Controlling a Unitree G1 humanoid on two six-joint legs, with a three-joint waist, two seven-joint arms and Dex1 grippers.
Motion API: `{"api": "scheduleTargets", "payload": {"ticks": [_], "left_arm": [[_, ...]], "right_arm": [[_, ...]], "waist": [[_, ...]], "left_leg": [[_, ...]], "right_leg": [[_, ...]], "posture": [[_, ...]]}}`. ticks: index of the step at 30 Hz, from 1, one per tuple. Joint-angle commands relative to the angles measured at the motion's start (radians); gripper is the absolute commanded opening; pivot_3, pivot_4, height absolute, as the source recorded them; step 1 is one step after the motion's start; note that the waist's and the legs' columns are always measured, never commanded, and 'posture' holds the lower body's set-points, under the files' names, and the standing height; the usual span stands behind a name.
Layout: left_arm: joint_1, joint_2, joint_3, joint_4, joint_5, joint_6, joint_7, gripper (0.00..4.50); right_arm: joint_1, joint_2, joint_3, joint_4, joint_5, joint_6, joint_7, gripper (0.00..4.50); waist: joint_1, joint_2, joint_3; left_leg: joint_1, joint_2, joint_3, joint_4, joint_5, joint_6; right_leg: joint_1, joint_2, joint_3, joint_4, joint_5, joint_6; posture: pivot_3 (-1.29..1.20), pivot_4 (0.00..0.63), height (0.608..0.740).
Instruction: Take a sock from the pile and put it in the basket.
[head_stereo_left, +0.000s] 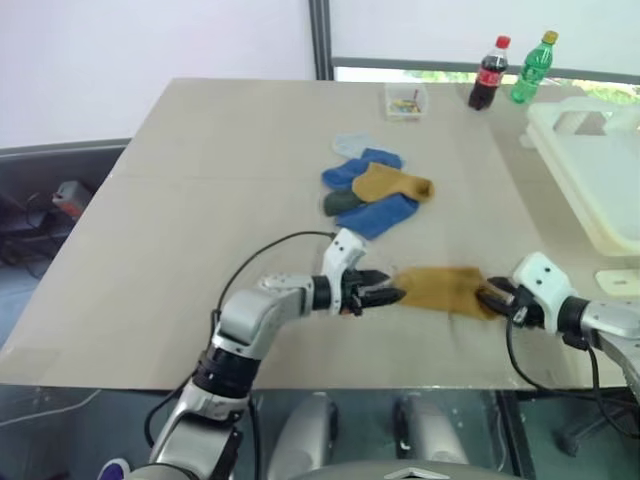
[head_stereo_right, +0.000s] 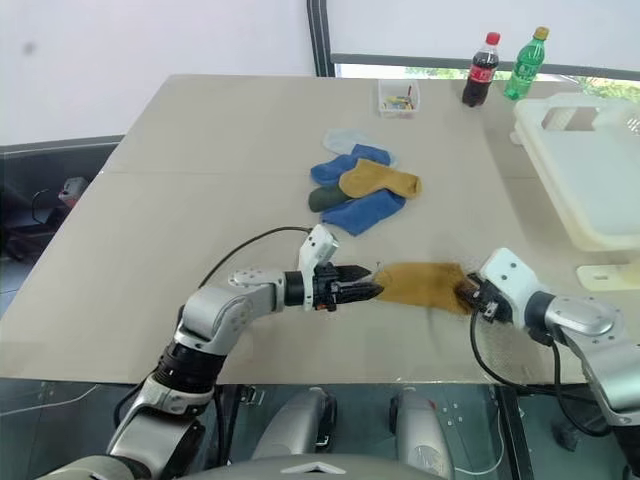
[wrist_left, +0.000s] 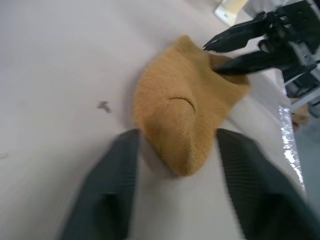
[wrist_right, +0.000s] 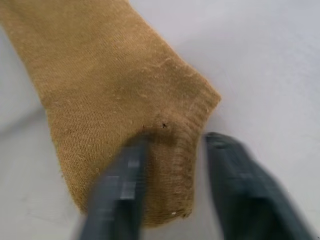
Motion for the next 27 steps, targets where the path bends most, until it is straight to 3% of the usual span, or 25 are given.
{"api": "scheduleTargets", "payload": {"ticks": [1, 2, 6, 9, 12, 22, 24, 27], "left_arm": [[0.073, 0.116, 0.051, -0.097, -0.005, -0.093, -0.072, 3.98], [0.101, 0.161, 0.077, -0.095, 0.002, -0.138, -0.096, 3.98], [0.151, 0.27, 0.203, -0.035, -0.019, -0.301, -0.183, 3.98], [0.086, 0.281, 0.276, 0.031, -0.037, -0.34, -0.175, 3.98], [-0.026, 0.266, 0.266, 0.098, 0.003, -0.367, -0.146, 3.98], [-0.449, -0.037, -0.007, 0.486, 0.276, -0.474, 0.032, 3.98], [-0.538, -0.097, -0.084, 0.668, 0.386, -0.597, 0.081, 3.98], [-0.666, -0.212, -0.082, 0.942, 0.433, -0.677, 0.173, 3.98]], "right_arm": [[0.013, 0.037, -0.11, -0.08, 0.044, 0.01, -0.037, 3.89], [0.024, 0.052, -0.13, -0.098, 0.059, 0.008, -0.041, 4.45], [0.038, 0.101, -0.174, -0.15, 0.099, -0.009, -0.053, 4.45], [0.024, 0.132, -0.189, -0.175, 0.109, -0.015, -0.074, 4.45], [-0.002, 0.155, -0.177, -0.186, 0.107, -0.013, -0.097, 4.45], [-0.109, 0.205, -0.101, -0.182, 0.03, -0.01, -0.188, 4.45], [-0.113, 0.215, -0.093, -0.199, 0.004, 0.0, -0.224, 4.45], [-0.101, 0.245, -0.073, -0.235, -0.012, 0.025, -0.27, 4.45]], "waist": [[-0.004, 0.0, 0.0], [-0.006, 0.001, 0.0], [-0.007, 0.001, 0.0], [0.006, 0.0, 0.0], [0.012, 0.0, 0.0], [0.003, -0.001, 0.001], [0.0, -0.001, 0.001], [0.002, -0.002, 0.001]], "left_leg": [[0.0, 0.0, 0.0, 0.0, 0.0, 0.0], [0.0, 0.001, 0.001, -0.001, 0.0, 0.0], [0.001, 0.001, 0.0, -0.001, 0.0, 0.0], [0.0, 0.001, 0.0, 0.0, 0.0, 0.0], [-0.001, 0.0, -0.001, 0.001, 0.0, 0.0], [-0.002, -0.007, -0.001, 0.0, 0.0, 0.0], [-0.002, -0.007, 0.0, 0.0, 0.0, 0.0], [-0.002, -0.007, 0.001, -0.001, 0.0, 0.0]], "right_leg": [[0.0, 0.0, 0.0, 0.0, 0.0, 0.0], [0.0, 0.0, 0.001, 0.0, 0.0, 0.0], [0.0, 0.0, 0.0, 0.0, 0.0, 0.0], [0.0, -0.001, 0.0, 0.0, -0.001, -0.003], [0.0, -0.001, -0.001, 0.0, 0.0, 0.0], [0.0, -0.001, -0.001, -0.001, 0.0, 0.0], [-0.001, -0.001, -0.001, 0.0, 0.0, 0.0], [-0.001, 0.0, -0.002, 0.0, 0.0, 0.0]], "posture": [[0.0, 0.15, 0.74], [0.0, 0.15, 0.74], [0.0, 0.15, 0.74], [0.0, 0.15, 0.74], [0.0, 0.15, 0.74], [0.0, 0.15, 0.74], [0.0, 0.15, 0.74], [0.0, 0.15, 0.74]]}}
